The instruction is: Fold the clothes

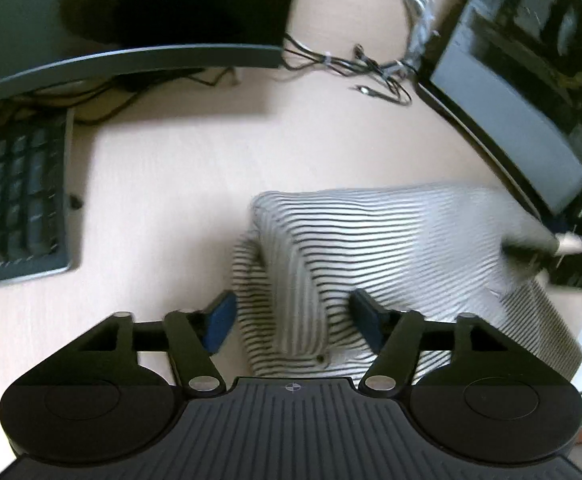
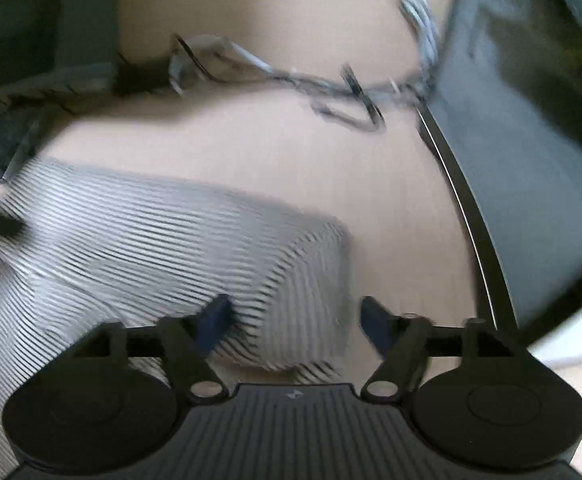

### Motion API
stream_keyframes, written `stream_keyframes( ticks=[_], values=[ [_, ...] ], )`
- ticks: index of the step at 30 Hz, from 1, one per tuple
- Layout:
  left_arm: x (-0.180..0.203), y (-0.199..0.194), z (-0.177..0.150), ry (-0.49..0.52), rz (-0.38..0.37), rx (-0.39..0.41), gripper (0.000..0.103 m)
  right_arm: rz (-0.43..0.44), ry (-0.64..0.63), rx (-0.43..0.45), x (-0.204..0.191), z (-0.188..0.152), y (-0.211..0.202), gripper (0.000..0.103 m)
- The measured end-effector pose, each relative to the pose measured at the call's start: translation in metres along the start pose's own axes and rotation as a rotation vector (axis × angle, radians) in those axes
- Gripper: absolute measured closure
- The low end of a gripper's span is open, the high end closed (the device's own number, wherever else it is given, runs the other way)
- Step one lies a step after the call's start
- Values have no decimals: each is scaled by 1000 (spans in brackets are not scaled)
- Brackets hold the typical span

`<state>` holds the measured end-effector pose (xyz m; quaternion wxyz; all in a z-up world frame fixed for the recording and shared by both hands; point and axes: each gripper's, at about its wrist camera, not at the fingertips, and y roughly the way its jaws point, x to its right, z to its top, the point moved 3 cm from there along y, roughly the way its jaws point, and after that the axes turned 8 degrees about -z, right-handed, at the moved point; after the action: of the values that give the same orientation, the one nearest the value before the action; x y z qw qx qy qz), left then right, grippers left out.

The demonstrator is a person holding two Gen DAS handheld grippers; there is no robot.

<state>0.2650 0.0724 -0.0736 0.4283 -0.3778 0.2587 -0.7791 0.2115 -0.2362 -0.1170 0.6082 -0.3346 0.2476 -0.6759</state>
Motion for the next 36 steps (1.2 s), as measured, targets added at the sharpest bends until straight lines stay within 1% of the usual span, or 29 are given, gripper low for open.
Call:
stream_keyframes(
  ticks=[2, 4, 6, 8, 9, 10, 11, 12, 13, 14, 16, 17, 18, 20, 21, 22, 24, 26, 29, 32, 34, 36],
  values=[
    [-7, -13, 5, -74, -47, 32, 26, 41, 70, -3, 11, 3, -6, 24],
    [-13, -23, 10, -148, -95, 57, 10, 85, 128, 7, 19, 10, -12, 23],
    [-16, -19, 15, -216, -145, 53, 9, 138, 178, -3, 21, 16, -10, 20],
    [-13, -3, 17, -251, -183, 17, 10, 176, 207, -30, 20, 17, -3, 19],
    [-11, 5, 16, -257, -188, -1, 12, 188, 210, -42, 19, 16, 2, 20],
    [-9, 13, 15, -263, -187, -18, 16, 189, 200, -43, 16, 15, 5, 23],
    [-8, 20, 13, -272, -186, -33, 19, 184, 182, -35, 14, 14, 6, 36],
    [-7, 26, 12, -282, -184, -45, 29, 183, 167, -27, 12, 14, 8, 40],
    [-6, 32, 12, -290, -178, -48, 36, 188, 164, -21, 12, 15, 12, 45],
    [-5, 37, 13, -293, -170, -46, 39, 192, 162, -16, 11, 16, 15, 48],
    [-4, 50, 21, -281, -151, -30, 40, 176, 140, 16, 10, 29, 30, 52],
    [-5, 56, 29, -265, -136, -16, 40, 164, 127, 35, 10, 38, 39, 56],
    [-5, 63, 41, -241, -114, 2, 43, 153, 119, 54, 11, 49, 49, 58],
    [-7, 73, 63, -204, -80, 37, 58, 152, 142, 65, 19, 72, 63, 67],
    [-7, 73, 74, -209, -82, 54, 72, 161, 150, 77, 22, 82, 64, 68],
    [-5, 70, 82, -204, -91, 71, 73, 178, 147, 102, 24, 89, 59, 71],
    [3, 55, 90, -169, -128, 111, 73, 199, 123, 162, 28, 96, 42, 72],
    [9, 38, 91, -148, -166, 142, 73, 219, 128, 187, 36, 96, 23, 72],
    [17, 18, 82, -143, -203, 154, 73, 242, 143, 186, 42, 90, -1, 72],
    [28, 1, 66, -121, -235, 149, 73, 235, 137, 184, 42, 74, -20, 72],
    [31, -5, 52, -113, -249, 133, 71, 229, 143, 166, 42, 62, -24, 72],
    [33, -1, 36, -122, -246, 97, 70, 220, 150, 139, 40, 48, -24, 72]
  ],
)
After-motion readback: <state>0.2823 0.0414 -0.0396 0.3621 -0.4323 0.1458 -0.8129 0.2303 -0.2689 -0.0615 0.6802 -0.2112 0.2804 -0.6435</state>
